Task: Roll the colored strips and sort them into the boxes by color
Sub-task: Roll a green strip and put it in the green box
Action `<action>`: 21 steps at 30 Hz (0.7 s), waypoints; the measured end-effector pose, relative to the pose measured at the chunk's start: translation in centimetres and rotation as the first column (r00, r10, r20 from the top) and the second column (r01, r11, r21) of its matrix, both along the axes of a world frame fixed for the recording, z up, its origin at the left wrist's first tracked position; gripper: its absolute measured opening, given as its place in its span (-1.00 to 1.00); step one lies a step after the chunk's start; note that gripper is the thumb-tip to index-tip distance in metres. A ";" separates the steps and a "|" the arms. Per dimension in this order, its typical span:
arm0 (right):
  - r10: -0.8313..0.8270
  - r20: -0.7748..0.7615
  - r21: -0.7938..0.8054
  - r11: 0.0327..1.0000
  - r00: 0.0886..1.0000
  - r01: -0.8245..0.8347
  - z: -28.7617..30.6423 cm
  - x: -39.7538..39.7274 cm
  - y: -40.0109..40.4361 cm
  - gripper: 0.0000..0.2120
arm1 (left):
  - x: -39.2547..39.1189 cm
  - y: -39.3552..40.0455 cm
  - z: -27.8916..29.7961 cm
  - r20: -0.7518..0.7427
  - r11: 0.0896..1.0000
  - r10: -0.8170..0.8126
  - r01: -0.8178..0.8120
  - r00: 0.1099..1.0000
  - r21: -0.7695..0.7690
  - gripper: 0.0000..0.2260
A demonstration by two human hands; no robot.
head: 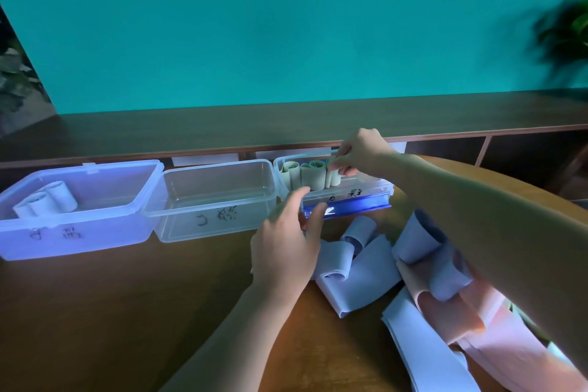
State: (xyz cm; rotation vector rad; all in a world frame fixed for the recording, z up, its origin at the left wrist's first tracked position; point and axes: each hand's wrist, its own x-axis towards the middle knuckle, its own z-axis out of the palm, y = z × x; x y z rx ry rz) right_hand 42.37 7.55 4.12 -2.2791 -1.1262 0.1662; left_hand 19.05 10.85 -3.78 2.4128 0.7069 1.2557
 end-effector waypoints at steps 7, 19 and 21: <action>-0.027 -0.039 -0.022 0.999 0.999 0.026 0.5 0.4 -0.3 -0.81 | 0.2 0.1 -0.2 0.015 0.999 -0.010 0.010 1.000 -0.032 -0.57; -0.013 -0.070 -0.035 0.999 0.997 0.011 0.5 0.6 -0.5 -0.79 | 0.1 0.0 0.0 0.016 0.999 -0.013 0.013 1.000 -0.030 -0.58; -0.018 -0.077 -0.035 0.999 0.997 0.016 0.5 0.6 -0.4 -0.82 | 0.1 0.0 -0.1 0.016 1.000 -0.018 0.019 1.000 -0.024 -0.59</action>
